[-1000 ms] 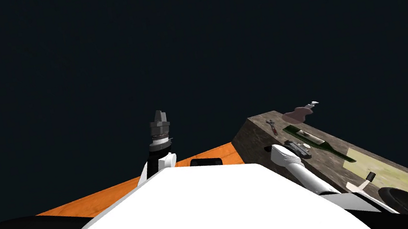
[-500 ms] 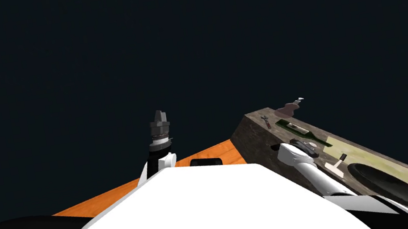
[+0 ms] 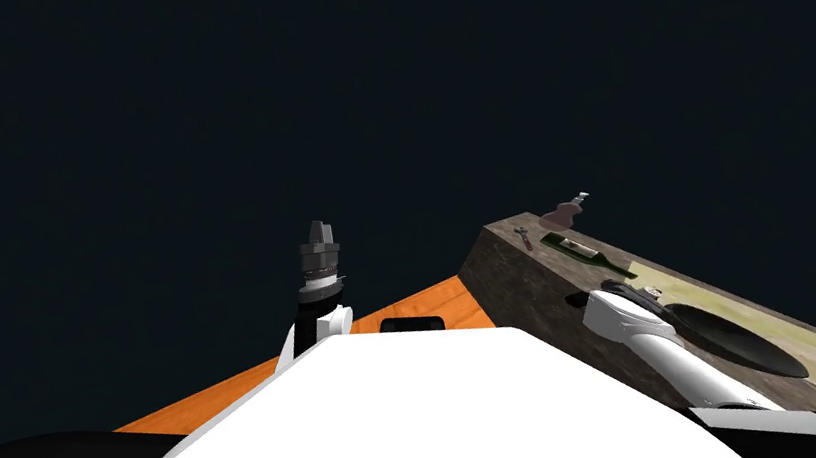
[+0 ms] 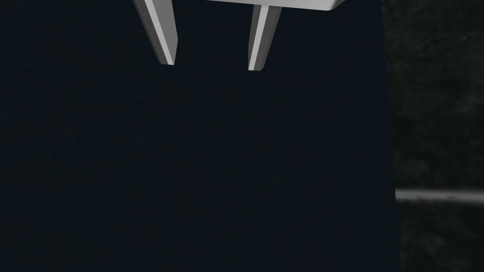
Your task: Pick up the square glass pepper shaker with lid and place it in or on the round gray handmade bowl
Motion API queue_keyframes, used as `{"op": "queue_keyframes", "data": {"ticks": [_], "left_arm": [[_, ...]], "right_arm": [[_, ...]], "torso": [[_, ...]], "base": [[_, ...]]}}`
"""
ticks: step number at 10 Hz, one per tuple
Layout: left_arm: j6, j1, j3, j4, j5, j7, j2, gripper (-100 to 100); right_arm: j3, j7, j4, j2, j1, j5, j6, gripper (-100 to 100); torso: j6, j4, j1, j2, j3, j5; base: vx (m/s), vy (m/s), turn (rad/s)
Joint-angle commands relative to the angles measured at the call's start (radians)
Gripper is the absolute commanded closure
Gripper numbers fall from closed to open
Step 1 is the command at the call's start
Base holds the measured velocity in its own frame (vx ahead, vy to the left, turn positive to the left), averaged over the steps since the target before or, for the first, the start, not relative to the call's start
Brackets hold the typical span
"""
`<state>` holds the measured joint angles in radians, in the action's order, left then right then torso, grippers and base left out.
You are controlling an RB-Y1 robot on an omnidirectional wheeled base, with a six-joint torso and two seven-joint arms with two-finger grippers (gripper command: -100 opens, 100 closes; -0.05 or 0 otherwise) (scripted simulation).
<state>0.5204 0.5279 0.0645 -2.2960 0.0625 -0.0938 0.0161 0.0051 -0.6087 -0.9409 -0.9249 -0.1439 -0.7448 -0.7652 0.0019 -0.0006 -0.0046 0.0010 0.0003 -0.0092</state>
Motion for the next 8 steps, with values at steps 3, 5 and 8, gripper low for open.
{"op": "queue_keyframes", "data": {"ticks": [3,5,8], "left_arm": [[0.000,0.000,0.000,0.000,0.000,0.000,0.000,0],[0.000,0.000,0.000,0.000,0.000,0.000,0.000,0],[0.000,0.000,0.000,0.000,0.000,0.000,0.000,0]], "right_arm": [[-0.005,0.008,0.024,-0.059,-0.046,0.022,0.081,100],[-0.005,0.015,0.047,-0.107,-0.082,0.038,0.140,100],[-0.001,0.021,0.070,-0.152,-0.117,0.051,0.194,100]], "torso": [[-0.001,-0.001,-0.001,-0.001,-0.001,0.000],[-0.002,-0.001,-0.001,-0.004,-0.002,0.000],[-0.003,-0.002,-0.003,-0.004,-0.003,0.000]], "base": [[-0.058,-0.019,-0.012],[-0.036,-0.021,0.004],[-0.046,-0.048,0.010]]}}
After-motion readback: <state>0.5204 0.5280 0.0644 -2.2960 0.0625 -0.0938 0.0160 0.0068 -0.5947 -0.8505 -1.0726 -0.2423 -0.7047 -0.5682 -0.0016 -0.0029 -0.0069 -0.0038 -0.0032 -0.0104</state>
